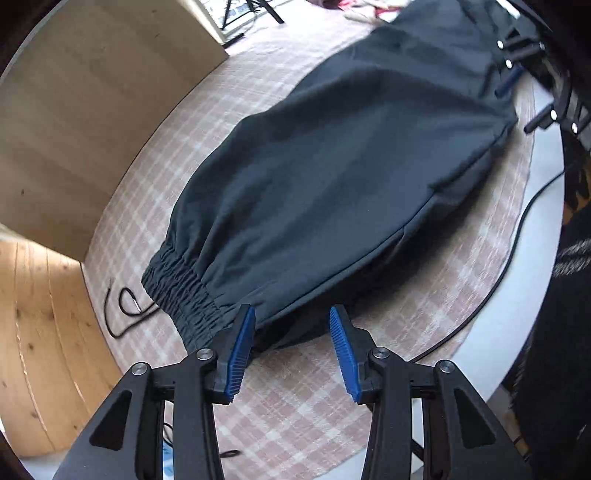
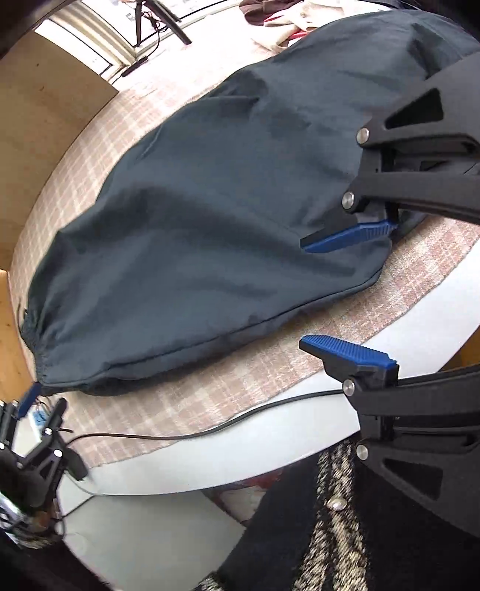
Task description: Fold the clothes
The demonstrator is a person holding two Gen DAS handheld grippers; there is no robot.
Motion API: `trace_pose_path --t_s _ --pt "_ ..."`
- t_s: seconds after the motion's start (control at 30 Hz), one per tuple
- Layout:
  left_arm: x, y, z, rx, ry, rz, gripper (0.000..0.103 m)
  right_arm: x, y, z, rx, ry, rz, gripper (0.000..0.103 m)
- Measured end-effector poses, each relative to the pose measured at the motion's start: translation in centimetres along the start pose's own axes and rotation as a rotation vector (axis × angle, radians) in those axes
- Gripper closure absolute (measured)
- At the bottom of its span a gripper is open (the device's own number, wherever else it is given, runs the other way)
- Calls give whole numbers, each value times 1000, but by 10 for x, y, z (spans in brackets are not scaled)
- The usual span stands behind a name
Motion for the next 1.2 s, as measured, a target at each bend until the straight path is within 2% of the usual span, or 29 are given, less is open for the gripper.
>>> trace_pose_path --t_s 0.1,0.13,0.17,0.2,0.3,0.4,0.5,0.53,0.57,0.6,0.67,0.8,0.87,0.93,1.0,1.1,1.2 --pt "-3 8 18 -28 53 57 64 0 -2 16 25 55 -15 59" --pt "-4 10 24 -38 71 76 68 0 -6 21 31 73 -8 71" --pt "-1 14 32 -27 107 86 85 0 -12 22 27 79 6 81" --pt "1 18 39 -17 138 92 96 1 -18 21 18 81 22 99" --pt "-1 27 35 -1 120 102 97 -2 -35 9 31 57 64 101" --pt "-19 55 14 -73 54 65 97 -12 -60 -20 153 -20 117 101" --pt "-41 88 -25 -246 -74 -7 97 -22 -94 -69 293 -166 260 101" --pt "-46 96 -41 -304 -131 -39 98 -22 -91 -68 303 -170 261 101" --pt "-44 97 -53 -317 -176 -59 98 -21 -83 -60 297 -153 242 101" --pt "-38 94 -57 -307 -197 -58 98 -20 -75 -52 290 -137 224 101" --pt "-21 81 -43 -254 -165 -26 98 -18 -59 -36 278 -105 186 101" --pt "19 43 26 -155 10 35 97 -15 -27 -4 253 -40 111 101" --pt "33 30 43 -98 45 37 94 -13 -11 12 240 -7 73 101" --pt "39 25 48 -92 66 27 93 -14 1 21 228 17 39 100" --pt "44 26 41 -75 61 -5 83 -16 -6 7 148 29 84 98" --pt "58 33 22 0 31 -86 81 -8 -25 -38 0 -56 163 91" --pt "69 73 -14 93 -62 -294 80 6 -56 -97 -90 -183 258 90"
Point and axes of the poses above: each gripper's, at about its wrist camera, not at the fingertips, and z roughly the way its jaws point, y to its left, x to its underside, the point moved 1 cm from there along z, roughly the way its jaws point, and after that the axes turned 7 degrees about y, right-handed, at the moved point
